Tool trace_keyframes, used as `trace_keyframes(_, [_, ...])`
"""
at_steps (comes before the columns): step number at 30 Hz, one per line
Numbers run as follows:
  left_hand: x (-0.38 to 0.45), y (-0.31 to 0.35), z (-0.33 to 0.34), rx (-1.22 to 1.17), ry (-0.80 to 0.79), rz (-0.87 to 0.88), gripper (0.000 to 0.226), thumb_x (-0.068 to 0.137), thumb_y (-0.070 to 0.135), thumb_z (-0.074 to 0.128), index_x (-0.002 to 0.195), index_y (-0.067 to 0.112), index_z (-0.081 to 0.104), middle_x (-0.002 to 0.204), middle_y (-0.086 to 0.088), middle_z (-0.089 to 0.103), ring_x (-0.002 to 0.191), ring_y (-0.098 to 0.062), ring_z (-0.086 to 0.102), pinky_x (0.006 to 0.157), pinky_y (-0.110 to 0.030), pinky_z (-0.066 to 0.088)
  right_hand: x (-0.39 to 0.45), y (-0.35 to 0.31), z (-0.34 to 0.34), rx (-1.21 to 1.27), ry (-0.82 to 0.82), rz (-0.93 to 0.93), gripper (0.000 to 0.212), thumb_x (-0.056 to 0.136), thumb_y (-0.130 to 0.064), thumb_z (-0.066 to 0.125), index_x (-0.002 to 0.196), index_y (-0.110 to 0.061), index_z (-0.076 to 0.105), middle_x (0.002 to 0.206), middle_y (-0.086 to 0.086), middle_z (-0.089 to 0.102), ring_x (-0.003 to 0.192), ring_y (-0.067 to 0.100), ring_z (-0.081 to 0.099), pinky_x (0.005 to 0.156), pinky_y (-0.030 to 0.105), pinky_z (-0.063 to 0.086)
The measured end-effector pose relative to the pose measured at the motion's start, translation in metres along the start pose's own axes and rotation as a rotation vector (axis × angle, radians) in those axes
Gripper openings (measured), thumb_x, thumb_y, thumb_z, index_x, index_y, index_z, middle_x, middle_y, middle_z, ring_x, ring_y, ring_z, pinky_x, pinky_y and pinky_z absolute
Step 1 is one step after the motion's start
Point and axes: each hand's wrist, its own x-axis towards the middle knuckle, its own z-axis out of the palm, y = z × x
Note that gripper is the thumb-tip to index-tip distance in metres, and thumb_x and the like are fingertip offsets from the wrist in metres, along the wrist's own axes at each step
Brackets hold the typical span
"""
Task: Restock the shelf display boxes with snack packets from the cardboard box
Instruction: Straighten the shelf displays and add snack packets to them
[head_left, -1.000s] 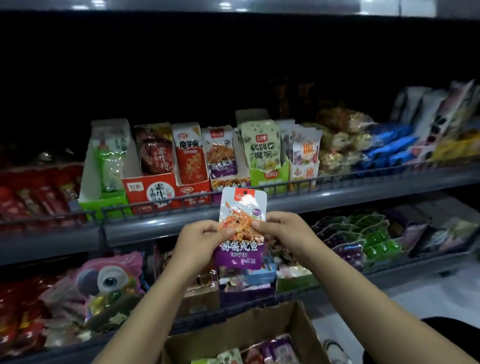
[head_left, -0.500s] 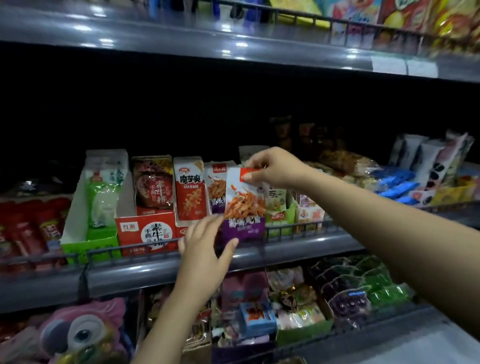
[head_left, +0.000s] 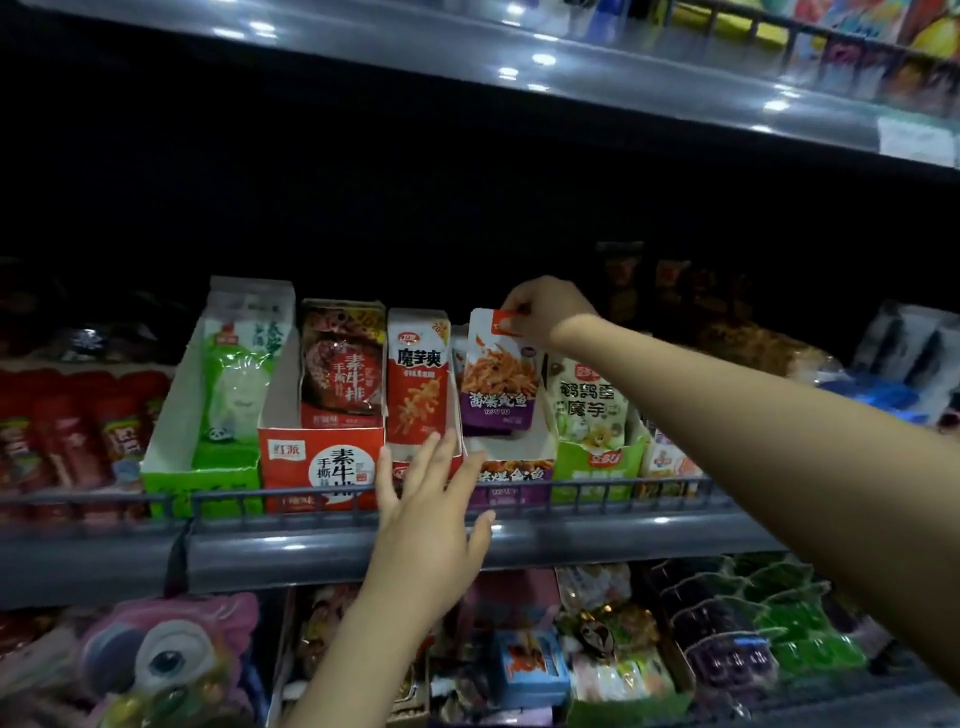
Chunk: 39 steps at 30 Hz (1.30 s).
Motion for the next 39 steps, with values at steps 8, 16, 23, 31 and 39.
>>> trace_keyframes(8, [-0.002, -0.005, 0.005, -0.037, 0.042, 0.057, 0.062, 0.096, 0.045, 0.036, 0.149, 0.034, 0.005, 0.157, 0.010, -0.011, 0.141, -0.005, -0.022, 0.108, -0.042, -0.029, 0.020, 0.004, 0.032, -0.136, -0.065, -0.112, 0.016, 0.089, -0.019, 0.058, 0.099, -0.017, 0.070, 0.099, 0.001, 0.069, 0.090, 0.016, 0.063, 0.083, 0.035, 0.053])
trace_keyframes(16, [-0.001, -0.009, 0.014, -0.041, 0.067, 0.075, 0.060, 0.088, 0.042, 0.044, 0.144, 0.030, 0.028, 0.156, 0.002, 0.021, 0.145, -0.013, 0.007, 0.112, -0.046, -0.016, 0.022, 0.003, 0.044, -0.198, -0.015, -0.150, 0.027, 0.088, -0.016, 0.057, 0.114, -0.016, 0.065, 0.106, 0.004, 0.068, 0.090, 0.019, 0.062, 0.073, 0.030, 0.050])
trace_keyframes(23, [-0.002, -0.009, 0.015, -0.022, 0.089, 0.096, 0.066, 0.086, 0.039, 0.055, 0.145, 0.029, 0.027, 0.156, 0.002, 0.020, 0.142, -0.010, 0.002, 0.111, -0.045, -0.017, 0.018, 0.004, 0.047, -0.272, 0.015, -0.155, 0.036, 0.087, -0.016, 0.056, 0.122, -0.022, 0.060, 0.109, 0.003, 0.066, 0.096, 0.022, 0.061, 0.072, 0.031, 0.049])
trace_keyframes(31, [-0.004, -0.004, 0.005, -0.011, 0.066, 0.067, 0.070, 0.096, 0.038, 0.039, 0.148, 0.034, -0.008, 0.153, 0.010, -0.022, 0.138, -0.007, -0.029, 0.106, -0.041, -0.031, 0.001, 0.002, 0.027, -0.126, 0.047, -0.074, 0.045, 0.090, -0.017, 0.059, 0.134, -0.018, 0.050, 0.131, 0.005, 0.057, 0.116, 0.022, 0.056, 0.094, 0.033, 0.048])
trace_keyframes(39, [-0.024, 0.008, 0.007, -0.184, 0.207, 0.072, 0.048, 0.090, 0.025, 0.047, 0.137, 0.021, 0.045, 0.146, -0.001, 0.039, 0.136, -0.010, 0.020, 0.114, -0.032, -0.004, -0.100, 0.000, 0.008, 0.095, 0.117, -0.137, 0.030, 0.086, -0.023, 0.065, 0.115, -0.016, 0.065, 0.099, -0.002, 0.067, 0.085, 0.007, 0.059, 0.077, 0.017, 0.047])
